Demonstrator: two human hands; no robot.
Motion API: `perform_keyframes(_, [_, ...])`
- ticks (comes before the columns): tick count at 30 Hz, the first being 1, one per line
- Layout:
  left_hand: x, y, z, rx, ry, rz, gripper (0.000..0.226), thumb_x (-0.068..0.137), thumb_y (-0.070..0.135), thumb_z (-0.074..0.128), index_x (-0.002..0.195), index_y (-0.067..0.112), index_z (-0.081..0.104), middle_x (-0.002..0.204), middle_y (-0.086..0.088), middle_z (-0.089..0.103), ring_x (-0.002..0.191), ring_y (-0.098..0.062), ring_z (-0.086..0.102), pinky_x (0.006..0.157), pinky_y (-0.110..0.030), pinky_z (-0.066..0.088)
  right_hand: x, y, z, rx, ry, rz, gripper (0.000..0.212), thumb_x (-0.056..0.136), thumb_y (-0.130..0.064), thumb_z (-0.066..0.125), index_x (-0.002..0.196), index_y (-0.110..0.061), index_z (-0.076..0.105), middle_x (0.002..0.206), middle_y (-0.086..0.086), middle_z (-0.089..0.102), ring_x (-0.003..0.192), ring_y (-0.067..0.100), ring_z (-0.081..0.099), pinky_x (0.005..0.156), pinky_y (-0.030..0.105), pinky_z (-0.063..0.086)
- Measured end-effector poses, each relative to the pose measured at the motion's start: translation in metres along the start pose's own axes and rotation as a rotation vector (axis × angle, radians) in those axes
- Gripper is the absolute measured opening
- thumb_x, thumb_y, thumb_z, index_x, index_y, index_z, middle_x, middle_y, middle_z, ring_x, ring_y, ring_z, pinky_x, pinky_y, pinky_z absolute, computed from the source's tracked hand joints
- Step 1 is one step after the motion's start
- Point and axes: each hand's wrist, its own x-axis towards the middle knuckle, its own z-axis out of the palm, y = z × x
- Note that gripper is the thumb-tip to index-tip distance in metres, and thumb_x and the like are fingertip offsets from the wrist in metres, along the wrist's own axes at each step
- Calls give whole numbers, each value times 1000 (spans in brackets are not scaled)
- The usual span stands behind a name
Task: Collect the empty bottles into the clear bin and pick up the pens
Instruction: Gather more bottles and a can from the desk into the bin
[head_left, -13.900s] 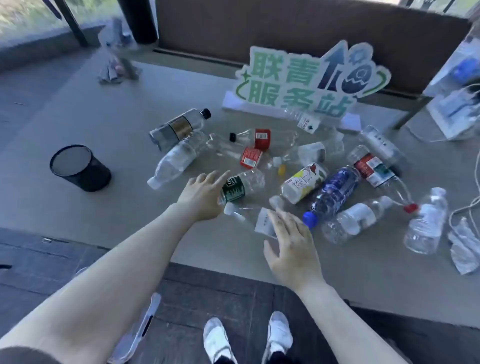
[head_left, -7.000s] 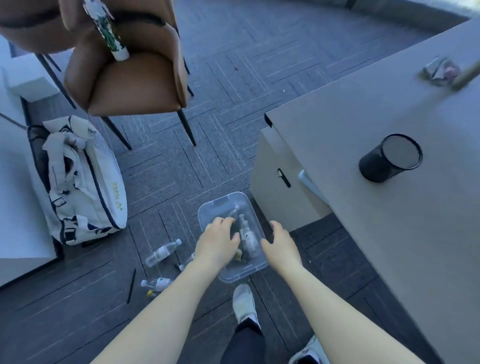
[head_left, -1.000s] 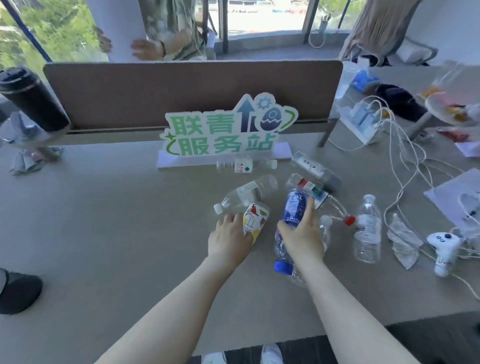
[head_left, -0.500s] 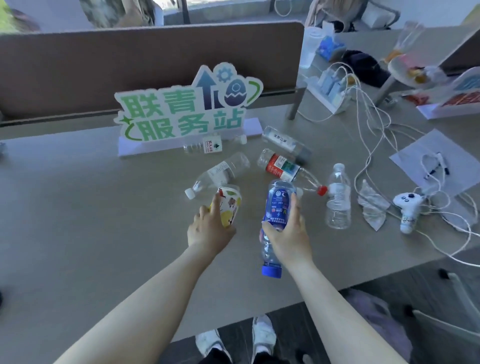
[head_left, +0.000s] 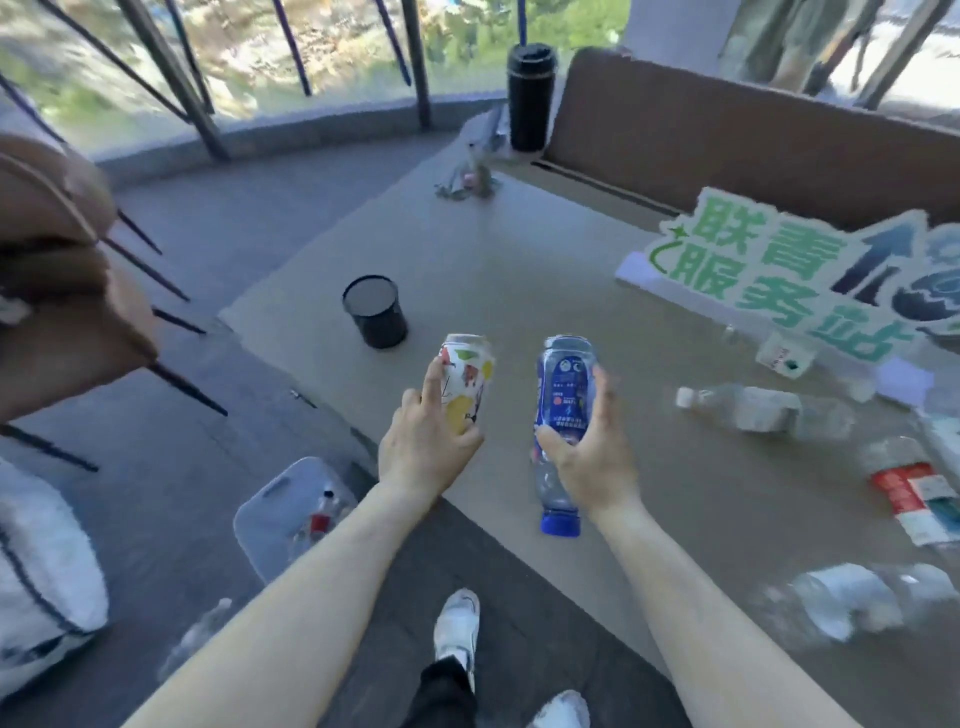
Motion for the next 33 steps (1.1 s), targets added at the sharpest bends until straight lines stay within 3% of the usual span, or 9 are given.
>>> perform_keyframes(4, [-16,-98,-42,-22,74,-219,86,79,43,58,148,37,6,119,-12,48,102,-33,54,80,-42,48,-12,-24,91,-115,-228,-106,85,81,-22,69,146,-43,17,120,-7,60,78,12,70,71,32,56])
perform_keyframes(7, [-25,-170,-61,-93,98,-389,85,82,39,56,150,34,6,127,-15,47,108,-34,53,79,-37,42,-25,-32,157,-217,-366,-147,88,81,-32,68,147,-45,12,127,-4,55,88,16,68,78,34,54])
perform_keyframes(10, [-29,-243,-67,-225,87,-584,88,79,40,61,150,34,10,128,-12,50,107,-32,54,87,-42,48,-39,-27,223,-336,-487,-164,93,77,-42,66,148,-49,7,135,-3,47,97,20,65,84,37,51])
perform_keyframes(14, [-25,-332,-58,-237,-41,-747,90,77,47,61,149,35,9,124,-13,51,105,-37,57,87,-47,50,-56,-5,303,-498,-624,-57,91,80,-42,64,149,-50,4,134,-6,45,95,10,58,70,33,46])
perform_keyframes(16, [-17,-372,-52,-232,-98,-802,89,76,47,59,149,35,9,121,-13,51,105,-36,56,88,-47,50,-60,11,341,-544,-647,33,91,79,-43,62,148,-51,3,133,-6,45,96,13,60,74,35,49])
perform_keyframes(21, [10,-455,-34,-390,-180,-894,94,74,51,64,149,29,12,129,-10,49,108,-33,54,90,-43,48,-61,46,422,-683,-716,163,93,81,-42,61,153,-42,1,138,1,44,111,20,53,84,36,46])
perform_keyframes(26, [15,-501,-30,-374,-333,-917,71,88,36,58,147,15,27,143,-16,39,122,-33,49,82,-34,39,-57,60,464,-765,-752,252,92,81,-42,60,152,-43,1,135,4,45,110,23,55,90,41,49])
perform_keyframes(33, [-5,-518,-33,-351,-465,-843,57,88,36,50,142,24,37,140,-7,45,108,-28,58,80,-34,46,-39,64,496,-864,-791,316,93,82,-46,58,151,-43,-3,132,6,45,107,25,54,89,45,50])
